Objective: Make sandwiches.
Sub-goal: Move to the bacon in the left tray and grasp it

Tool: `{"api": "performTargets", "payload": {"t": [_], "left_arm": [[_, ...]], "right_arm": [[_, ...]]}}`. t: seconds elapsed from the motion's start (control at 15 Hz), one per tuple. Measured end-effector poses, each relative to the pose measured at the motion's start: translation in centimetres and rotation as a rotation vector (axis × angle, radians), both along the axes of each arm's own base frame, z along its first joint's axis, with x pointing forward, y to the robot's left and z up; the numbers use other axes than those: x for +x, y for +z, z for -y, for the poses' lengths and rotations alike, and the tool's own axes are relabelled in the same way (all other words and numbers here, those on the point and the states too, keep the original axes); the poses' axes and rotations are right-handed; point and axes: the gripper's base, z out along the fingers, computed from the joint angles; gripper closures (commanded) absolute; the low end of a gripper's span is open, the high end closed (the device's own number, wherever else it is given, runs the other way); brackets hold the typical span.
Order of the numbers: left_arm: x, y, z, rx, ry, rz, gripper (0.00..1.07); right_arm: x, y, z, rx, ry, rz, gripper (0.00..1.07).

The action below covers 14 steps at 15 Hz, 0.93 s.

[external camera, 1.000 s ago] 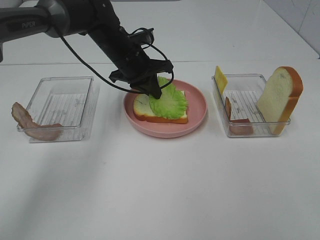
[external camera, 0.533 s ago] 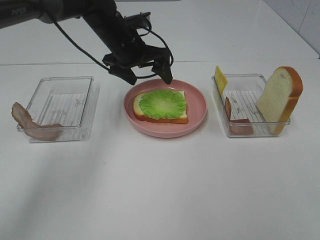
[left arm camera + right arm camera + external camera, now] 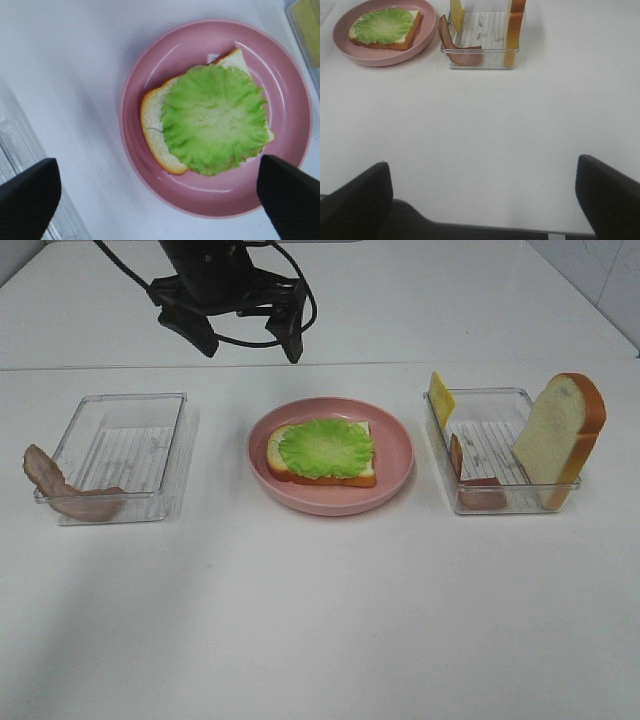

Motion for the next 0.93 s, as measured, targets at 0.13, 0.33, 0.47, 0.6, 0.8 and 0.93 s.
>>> {"api": "performTargets", "payload": {"t": [0.13, 0.33, 0.47, 0.6, 0.8, 0.93], "left_arm": [[-1.7, -0.5, -2.7, 0.093, 0.03, -0.066, 0.04], [-3.8, 1.4, -10.0, 0.159, 0.143, -0.109, 0.04], [-5.0, 3.1, -14.0, 0.152, 0.225, -0.105, 0.04], [-5.8, 3.4, -17.7, 0.159, 0.3, -0.122, 0.04], [-6.5, 1.5, -20.6, 0.184, 0.314, -0.194, 0.04], [-6.7, -0.5, -21.5, 0.191, 0.315, -0.26, 0.04]], "right_arm": [[0.0, 0.0, 0.0, 0.0, 0.0, 0.0, 0.11], [0.0, 0.0, 0.0, 0.0, 0.0, 0.0, 0.11], [0.0, 0.0, 0.0, 0.0, 0.0, 0.0, 0.11], [0.0, 0.0, 0.0, 0.0, 0.0, 0.0, 0.11], [0.0, 0.0, 0.0, 0.0, 0.0, 0.0, 0.11], [0.0, 0.0, 0.0, 0.0, 0.0, 0.0, 0.11]]}}
